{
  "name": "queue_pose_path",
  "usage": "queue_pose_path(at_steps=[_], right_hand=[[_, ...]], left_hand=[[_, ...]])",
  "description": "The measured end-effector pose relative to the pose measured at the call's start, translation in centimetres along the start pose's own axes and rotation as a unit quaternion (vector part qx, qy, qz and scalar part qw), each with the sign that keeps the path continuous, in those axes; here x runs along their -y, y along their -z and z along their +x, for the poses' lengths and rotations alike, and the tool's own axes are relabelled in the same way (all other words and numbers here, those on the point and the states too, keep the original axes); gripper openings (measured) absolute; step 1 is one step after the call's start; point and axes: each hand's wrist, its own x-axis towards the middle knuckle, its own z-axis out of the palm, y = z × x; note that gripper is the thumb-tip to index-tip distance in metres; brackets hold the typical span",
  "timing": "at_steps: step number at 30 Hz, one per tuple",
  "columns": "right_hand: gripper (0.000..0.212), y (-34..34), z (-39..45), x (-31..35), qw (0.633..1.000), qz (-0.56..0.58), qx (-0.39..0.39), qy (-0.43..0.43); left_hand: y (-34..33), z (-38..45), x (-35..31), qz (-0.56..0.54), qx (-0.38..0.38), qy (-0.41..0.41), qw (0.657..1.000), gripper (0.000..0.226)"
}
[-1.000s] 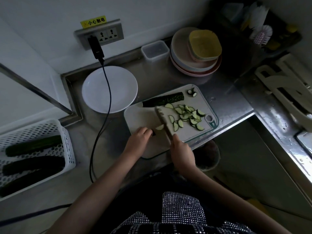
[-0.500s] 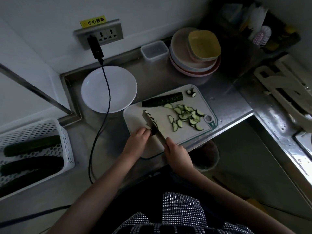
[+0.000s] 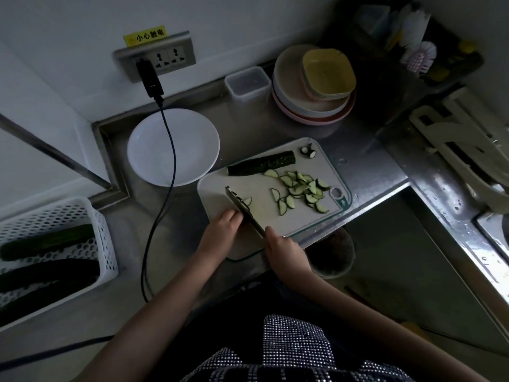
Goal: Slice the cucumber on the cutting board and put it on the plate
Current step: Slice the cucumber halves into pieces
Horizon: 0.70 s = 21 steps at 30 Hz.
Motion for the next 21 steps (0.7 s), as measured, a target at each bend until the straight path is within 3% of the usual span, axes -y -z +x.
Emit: queue_pose_path(at_steps=[4, 7, 11, 14, 16, 17, 21], right_hand=[[0.005, 0.1, 0.2, -0.1, 1.0, -0.009, -0.009, -0.006], [0.006, 0.8, 0.3, -0.6, 0.999, 0.004, -0.035, -0.031], [0.008, 1.9, 0.7, -1.9, 0.991, 0.05, -0.084, -0.087], [0.013, 1.9, 0.5, -1.9, 0.989, 0.079, -0.103, -0.077], [0.016, 1.8, 0.3, -1.9, 0.982, 0.123, -0.126, -0.075], [0.017, 1.9, 0.4, -1.9, 0.976, 0.148, -0.137, -0.081], [0.018, 2.1, 0.7, -2.3, 0.964, 0.187, -0.155, -0.107]], left_hand=[[-0.3, -0.1, 0.1, 0.001, -0.008, 0.004, 1.0, 0.034], [-0.7, -0.1, 0.3, -0.008, -0.029, 0.0, 1.0, 0.014], [-0.7, 0.1, 0.4, -0.013, -0.047, -0.025, 0.999, 0.003], [-1.1, 0.1, 0.7, -0.012, -0.044, -0.027, 0.999, 0.015], [-1.2, 0.2, 0.9, 0.002, -0.061, -0.039, 0.997, 0.008], [-1.2, 0.2, 0.9, 0.011, -0.076, -0.055, 0.996, 0.003], [-0.9, 0.9, -0.1, 0.057, -0.109, -0.141, 0.982, 0.022]])
